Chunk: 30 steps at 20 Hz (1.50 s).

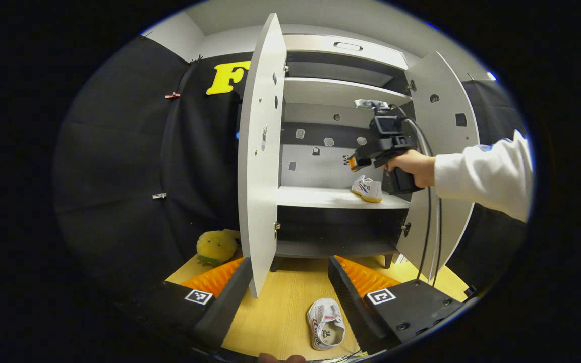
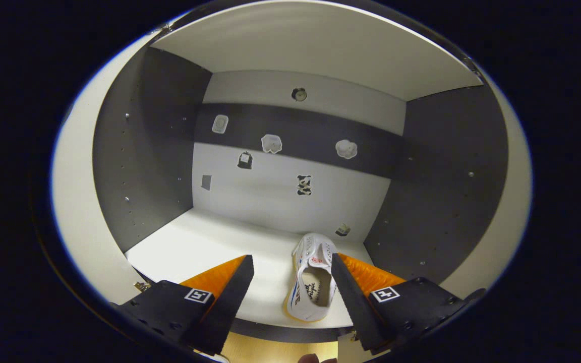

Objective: Grab one shoe with the right hand and put it into the shoe cabinet, grab the other shoe with the left hand and put it into the shoe cabinet; then close the right door with the right hand and the left door with the left hand.

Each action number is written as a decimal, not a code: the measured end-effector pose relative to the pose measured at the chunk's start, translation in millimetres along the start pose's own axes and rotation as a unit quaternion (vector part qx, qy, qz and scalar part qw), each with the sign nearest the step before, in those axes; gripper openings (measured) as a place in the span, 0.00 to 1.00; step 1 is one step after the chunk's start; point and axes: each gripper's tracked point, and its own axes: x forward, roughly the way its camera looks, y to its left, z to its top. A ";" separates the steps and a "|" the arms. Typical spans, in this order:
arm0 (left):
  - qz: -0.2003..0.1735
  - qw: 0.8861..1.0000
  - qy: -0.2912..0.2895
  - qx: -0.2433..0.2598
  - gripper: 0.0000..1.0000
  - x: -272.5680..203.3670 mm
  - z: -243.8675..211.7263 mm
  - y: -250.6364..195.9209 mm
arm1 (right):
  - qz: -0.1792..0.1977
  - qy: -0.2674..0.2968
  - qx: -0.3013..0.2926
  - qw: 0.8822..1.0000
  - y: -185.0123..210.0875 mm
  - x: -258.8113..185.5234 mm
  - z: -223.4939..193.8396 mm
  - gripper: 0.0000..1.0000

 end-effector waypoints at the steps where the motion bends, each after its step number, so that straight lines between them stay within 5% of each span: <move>1: 0.001 1.000 -0.001 0.002 0.95 0.2 -0.3 1.6 | 0.001 -0.014 0.009 1.000 -1.2 -17.5 2.9 0.98; 10: -0.010 1.000 -0.002 -0.022 0.95 6.0 -35.8 4.8 | 0.010 -0.108 0.064 0.992 -27.3 -189.2 14.3 0.98; 16: -0.038 0.998 0.032 0.028 0.95 13.7 -96.4 -17.2 | 0.005 -0.126 0.068 0.990 -48.7 -284.0 -7.3 0.98; 23: -0.089 0.984 0.141 0.068 0.95 30.8 -210.1 -55.4 | 0.008 -0.139 0.051 0.989 -63.7 -340.8 -15.3 0.98; 30: -0.084 0.975 0.192 0.072 0.94 74.6 -289.5 -69.3 | -0.025 -0.133 0.078 0.988 -115.4 -377.1 -13.3 0.98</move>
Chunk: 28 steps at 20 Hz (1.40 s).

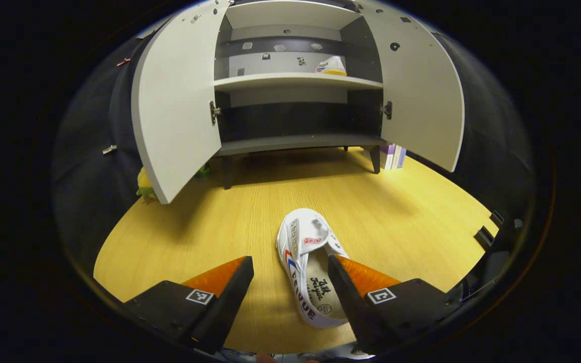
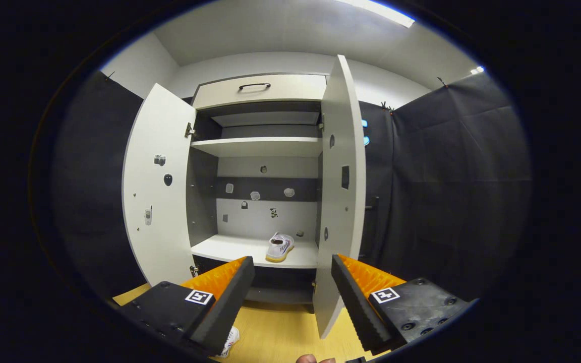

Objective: Grab one shoe with the right hand and put it into the shoe cabinet, grab the other shoe with the left hand and put it into the shoe cabinet; then close the right door with the right hand and the left door with the left hand.

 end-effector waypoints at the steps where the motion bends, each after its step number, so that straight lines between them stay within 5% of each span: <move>1: 0.005 1.000 0.006 0.003 0.93 9.4 -5.5 2.1 | -0.006 -0.003 0.001 1.000 -6.8 -3.9 2.9 0.98; 8: 0.016 1.000 -0.016 0.005 0.67 65.8 5.6 7.2 | -0.056 -0.007 -0.012 0.998 -59.0 -22.2 11.0 0.98; 13: 0.059 0.996 0.009 0.061 0.20 81.0 -2.7 13.9 | -0.078 0.004 -0.014 0.997 -79.9 -28.4 5.6 0.98; 16: 0.055 0.995 0.044 0.067 0.14 81.3 -3.0 16.7 | -0.078 0.006 -0.015 0.997 -85.3 -29.3 3.6 0.98; 21: 0.028 0.996 0.079 0.008 0.09 70.7 7.9 12.9 | -0.075 0.001 -0.007 0.997 -91.5 -25.8 3.3 0.98; 28: 0.057 0.997 0.049 -0.025 0.07 9.0 84.5 17.3 | -0.064 -0.002 0.020 0.998 -98.6 -12.0 -0.6 0.98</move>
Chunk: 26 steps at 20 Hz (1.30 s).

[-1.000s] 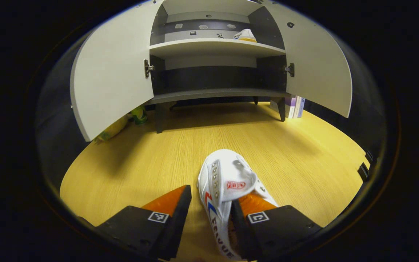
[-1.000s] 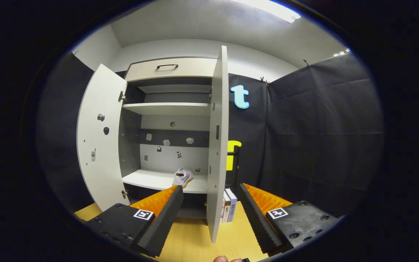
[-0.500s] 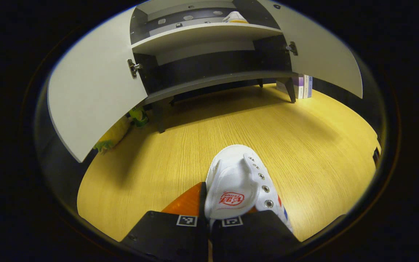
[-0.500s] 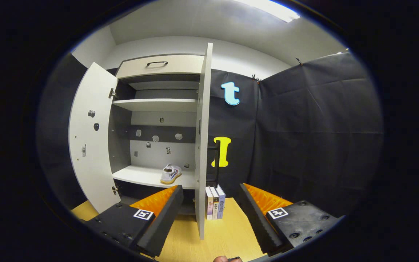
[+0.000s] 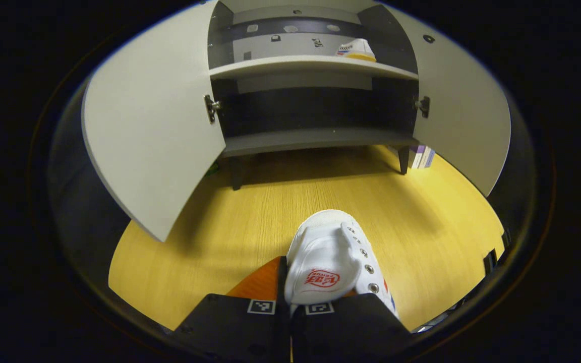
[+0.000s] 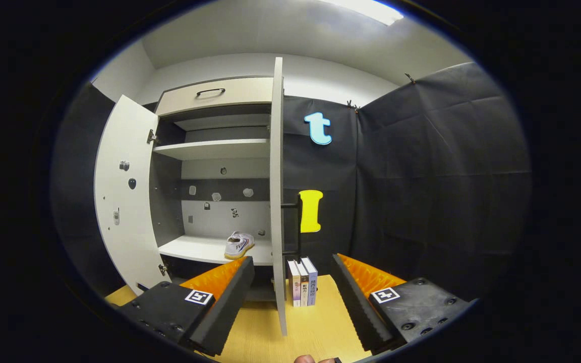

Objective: Grab one shoe with the right hand and put it into the shoe cabinet, grab the other shoe with the left hand and put it into the shoe cabinet; then close the right door with the right hand and the left door with the left hand.

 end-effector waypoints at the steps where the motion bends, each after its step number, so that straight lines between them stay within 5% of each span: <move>1: 0.010 1.000 -0.010 -0.005 0.07 -11.6 17.5 4.4 | 0.000 0.000 0.004 1.000 -2.2 2.7 -0.8 0.98; 6: 0.018 0.997 -0.047 -0.049 0.07 -52.2 116.0 7.7 | -0.005 0.005 0.020 1.000 -10.9 11.3 -7.0 0.98; 14: 0.020 0.990 -0.127 -0.053 0.07 -61.9 290.3 5.3 | -0.004 0.004 0.023 1.000 -24.3 19.2 -10.0 0.98; 21: 0.045 0.986 -0.152 -0.055 0.07 -9.2 404.0 19.9 | -0.019 0.007 0.031 0.999 -50.4 29.8 -14.5 0.98; 26: 0.074 0.990 -0.114 -0.040 0.07 65.9 437.2 30.2 | -0.031 0.006 0.028 0.999 -69.9 32.4 -12.9 0.98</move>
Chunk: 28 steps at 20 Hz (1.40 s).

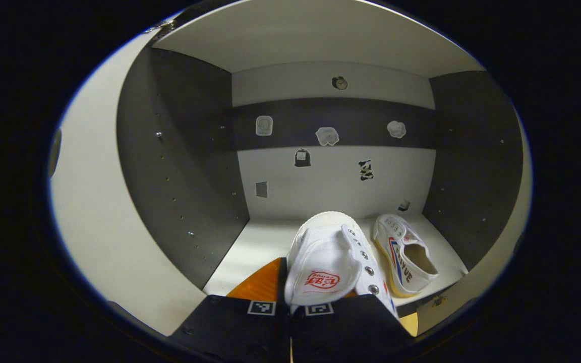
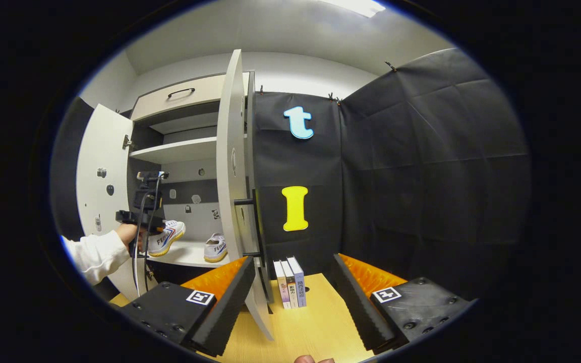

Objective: Grab one shoe with the right hand and put it into the shoe cabinet, grab the other shoe with the left hand and put it into the shoe cabinet; then close the right door with the right hand and the left door with the left hand.

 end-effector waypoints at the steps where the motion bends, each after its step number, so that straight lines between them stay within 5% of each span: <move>1: 0.007 1.000 0.012 -0.001 0.07 16.7 -0.7 0.0 | -0.002 0.001 -0.001 1.000 -4.7 0.2 0.0 0.98; 6: 0.045 0.997 0.045 0.037 0.07 79.0 -4.0 8.3 | -0.017 0.000 -0.009 1.000 -12.3 2.2 -3.3 0.98; 15: 0.043 0.991 0.059 0.110 0.07 123.5 1.2 -16.6 | -0.046 0.008 -0.011 0.999 -28.0 -2.6 -14.2 0.98; 24: 0.052 0.989 0.086 0.107 0.07 128.4 -17.6 -14.0 | -0.061 0.009 -0.004 0.998 -34.4 -7.7 -16.4 0.98; 28: 0.065 0.986 0.061 0.140 0.52 117.1 -6.7 -7.2 | -0.053 0.008 -0.002 0.999 -27.4 -9.9 -17.5 0.98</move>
